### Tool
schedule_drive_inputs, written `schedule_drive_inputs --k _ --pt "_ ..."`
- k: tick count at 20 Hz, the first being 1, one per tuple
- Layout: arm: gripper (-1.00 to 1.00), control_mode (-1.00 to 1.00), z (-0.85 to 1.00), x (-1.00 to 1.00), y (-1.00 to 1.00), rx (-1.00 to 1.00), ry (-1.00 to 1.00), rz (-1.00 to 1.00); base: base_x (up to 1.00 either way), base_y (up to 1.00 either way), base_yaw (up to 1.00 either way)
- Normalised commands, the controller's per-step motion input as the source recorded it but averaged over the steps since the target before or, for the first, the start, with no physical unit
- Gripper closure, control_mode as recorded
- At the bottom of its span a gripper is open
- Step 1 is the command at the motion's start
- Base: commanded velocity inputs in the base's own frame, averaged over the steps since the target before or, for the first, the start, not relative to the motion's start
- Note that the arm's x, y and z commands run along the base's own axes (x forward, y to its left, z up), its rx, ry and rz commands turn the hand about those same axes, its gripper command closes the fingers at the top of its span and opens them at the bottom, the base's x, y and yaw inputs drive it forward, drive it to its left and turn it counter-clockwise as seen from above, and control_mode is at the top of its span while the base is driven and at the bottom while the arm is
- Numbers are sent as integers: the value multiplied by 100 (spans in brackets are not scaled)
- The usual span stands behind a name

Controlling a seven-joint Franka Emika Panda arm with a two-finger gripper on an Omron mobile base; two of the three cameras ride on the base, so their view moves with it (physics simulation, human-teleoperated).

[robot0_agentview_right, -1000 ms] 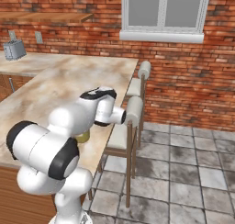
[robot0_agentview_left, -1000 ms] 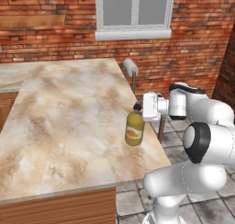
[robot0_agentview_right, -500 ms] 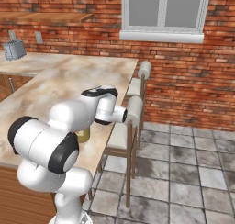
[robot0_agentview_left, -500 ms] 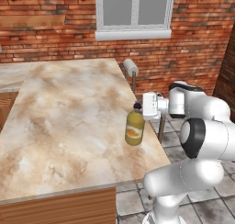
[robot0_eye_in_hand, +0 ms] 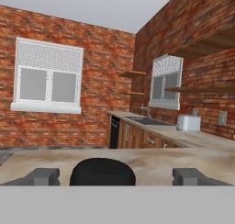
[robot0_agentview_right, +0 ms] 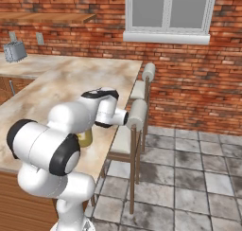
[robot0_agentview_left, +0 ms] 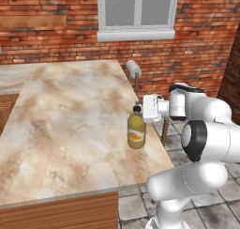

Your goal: Move the drinks to the dining counter.

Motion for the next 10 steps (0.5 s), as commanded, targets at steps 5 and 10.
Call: schedule_drive_inputs --k 5,10 --pt "-100 -100 -12 0 2 0 0 0 0 0 0" --pt "-100 -100 0 -4 0 0 0 0 0 0 0"
